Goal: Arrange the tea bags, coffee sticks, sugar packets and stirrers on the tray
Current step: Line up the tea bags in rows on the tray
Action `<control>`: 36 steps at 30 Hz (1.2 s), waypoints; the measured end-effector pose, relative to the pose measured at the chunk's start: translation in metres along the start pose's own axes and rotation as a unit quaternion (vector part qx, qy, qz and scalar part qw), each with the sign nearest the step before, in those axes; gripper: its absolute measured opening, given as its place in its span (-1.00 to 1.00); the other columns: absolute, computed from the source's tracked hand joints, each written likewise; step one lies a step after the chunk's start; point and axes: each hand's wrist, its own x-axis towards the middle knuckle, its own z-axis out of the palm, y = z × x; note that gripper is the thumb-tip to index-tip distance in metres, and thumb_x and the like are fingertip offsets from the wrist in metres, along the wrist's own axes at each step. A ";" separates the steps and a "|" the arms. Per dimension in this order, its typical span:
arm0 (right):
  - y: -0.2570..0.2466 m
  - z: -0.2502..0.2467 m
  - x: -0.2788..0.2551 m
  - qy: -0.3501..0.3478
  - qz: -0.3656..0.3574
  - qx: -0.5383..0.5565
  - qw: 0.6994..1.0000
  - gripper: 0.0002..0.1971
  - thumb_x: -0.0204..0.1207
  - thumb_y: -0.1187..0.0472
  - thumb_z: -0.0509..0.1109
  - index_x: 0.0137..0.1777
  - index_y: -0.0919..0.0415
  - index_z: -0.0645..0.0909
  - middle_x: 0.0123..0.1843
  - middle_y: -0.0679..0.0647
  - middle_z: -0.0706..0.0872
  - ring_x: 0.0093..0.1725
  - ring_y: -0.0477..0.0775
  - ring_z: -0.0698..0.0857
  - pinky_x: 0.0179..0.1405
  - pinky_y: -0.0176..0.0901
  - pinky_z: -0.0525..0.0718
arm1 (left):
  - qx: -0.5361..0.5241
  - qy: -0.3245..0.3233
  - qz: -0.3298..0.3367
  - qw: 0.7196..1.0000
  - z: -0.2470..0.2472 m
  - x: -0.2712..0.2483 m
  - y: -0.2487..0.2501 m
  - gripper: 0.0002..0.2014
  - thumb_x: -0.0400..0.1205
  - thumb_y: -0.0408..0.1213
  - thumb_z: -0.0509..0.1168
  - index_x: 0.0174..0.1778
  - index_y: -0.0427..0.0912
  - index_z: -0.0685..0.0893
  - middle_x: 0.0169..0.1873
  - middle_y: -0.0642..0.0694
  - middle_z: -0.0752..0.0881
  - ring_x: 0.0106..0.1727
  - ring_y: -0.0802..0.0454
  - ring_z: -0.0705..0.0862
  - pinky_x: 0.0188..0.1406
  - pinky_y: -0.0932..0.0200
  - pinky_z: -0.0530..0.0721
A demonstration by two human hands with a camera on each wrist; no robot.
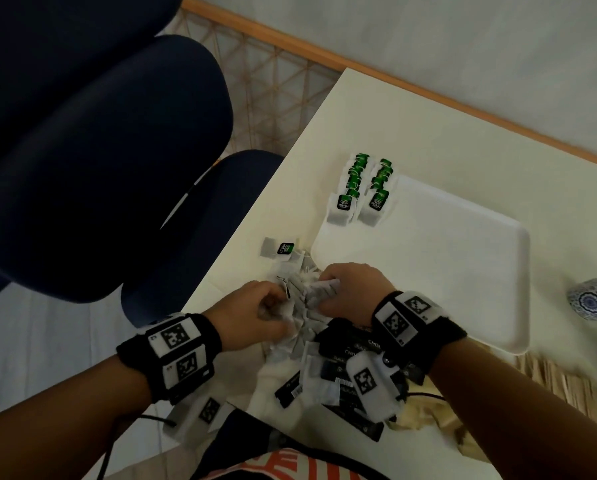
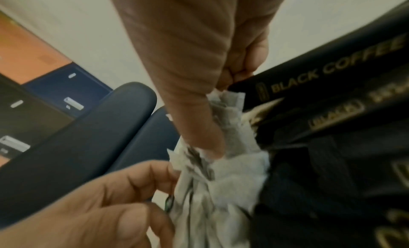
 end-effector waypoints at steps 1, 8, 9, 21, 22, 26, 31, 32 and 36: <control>0.003 -0.004 -0.001 0.001 0.002 0.025 1.000 -0.76 0.33 -0.07 0.47 -0.06 -0.03 0.60 -0.06 -0.08 0.70 -0.04 0.01 0.65 -0.01 -0.13 0.61 | -0.016 -0.008 -0.007 1.000 -0.002 0.002 0.000 -0.65 0.48 -0.13 0.50 0.15 0.02 0.59 -0.04 0.08 0.61 -0.20 0.26 0.59 -0.26 0.44 0.54; 0.012 -0.031 -0.016 0.046 -0.006 0.147 0.988 -0.82 0.27 0.07 0.57 -0.19 -0.05 0.63 -0.21 -0.13 0.68 -0.16 -0.07 0.65 -0.15 -0.18 0.63 | -0.095 -0.051 -0.043 0.993 -0.011 0.013 0.013 -0.68 0.65 -0.45 0.09 -0.02 0.02 0.67 -0.10 -0.06 0.70 -0.39 0.14 0.57 -0.54 0.31 0.50; 0.012 -0.035 -0.018 0.056 -0.009 0.161 0.985 -0.83 0.27 0.08 0.57 -0.20 -0.04 0.63 -0.23 -0.14 0.69 -0.18 -0.07 0.65 -0.16 -0.20 0.62 | -0.108 -0.049 -0.044 0.992 -0.011 0.014 0.017 -0.69 0.64 -0.46 0.07 -0.05 -0.03 0.68 -0.14 -0.08 0.68 -0.43 0.15 0.55 -0.53 0.29 0.50; -0.013 -0.015 -0.031 0.233 -0.153 0.043 0.959 -0.69 0.41 -0.03 0.49 0.07 0.06 0.58 -0.02 -0.02 0.59 -0.14 0.06 0.60 -0.25 -0.07 0.57 | -0.482 -0.181 -0.065 0.854 -0.010 0.028 0.070 -0.45 0.73 0.10 -0.07 0.14 -0.25 0.66 -0.09 -0.23 0.75 -0.20 -0.05 0.73 -0.08 -0.02 0.71; -0.014 -0.012 -0.031 0.234 -0.174 0.035 0.956 -0.67 0.40 -0.04 0.51 0.09 0.07 0.60 0.01 0.01 0.61 -0.12 0.08 0.63 -0.23 -0.05 0.61 | -0.488 -0.171 -0.062 0.854 -0.010 0.029 0.071 -0.53 0.75 0.01 -0.05 0.07 -0.26 0.66 -0.18 -0.19 0.76 -0.26 0.00 0.72 -0.16 0.05 0.72; -0.006 -0.005 -0.030 0.217 -0.249 0.027 0.944 -0.67 0.42 -0.08 0.47 0.13 0.04 0.68 0.04 -0.02 0.71 -0.03 0.02 0.70 -0.04 -0.10 0.69 | -0.468 -0.114 -0.066 0.874 -0.012 0.033 0.071 -0.74 0.75 -0.31 0.06 -0.16 -0.28 0.60 -0.45 -0.11 0.68 -0.45 0.08 0.69 -0.32 0.14 0.68; 0.010 -0.014 -0.029 0.272 -0.202 0.140 0.930 -0.88 0.54 0.02 0.38 -0.01 -0.09 0.74 -0.10 -0.15 0.72 -0.13 -0.20 0.64 -0.16 -0.35 0.57 | -0.383 -0.110 -0.023 0.917 -0.015 0.036 0.063 -0.79 0.66 -0.48 0.19 -0.28 -0.25 0.61 -0.51 -0.21 0.52 -0.48 -0.05 0.52 -0.17 -0.05 0.59; 0.011 -0.017 -0.027 0.280 -0.176 0.167 0.929 -0.88 0.55 0.03 0.38 0.02 -0.10 0.73 -0.09 -0.16 0.71 -0.14 -0.20 0.64 -0.16 -0.37 0.56 | -0.371 -0.117 -0.019 0.921 -0.015 0.035 0.061 -0.83 0.62 -0.45 0.25 -0.28 -0.24 0.62 -0.53 -0.20 0.49 -0.48 -0.07 0.47 -0.16 -0.13 0.48; 0.007 -0.028 -0.018 0.217 -0.085 0.176 0.956 -0.73 0.53 -0.11 0.38 0.21 -0.14 0.63 -0.01 -0.23 0.63 -0.08 -0.22 0.64 -0.04 -0.27 0.62 | -0.330 -0.088 -0.031 0.939 -0.014 0.037 0.055 -0.60 0.32 -0.21 0.53 0.04 -0.27 0.69 -0.18 -0.49 0.70 -0.20 -0.34 0.63 -0.11 -0.28 0.47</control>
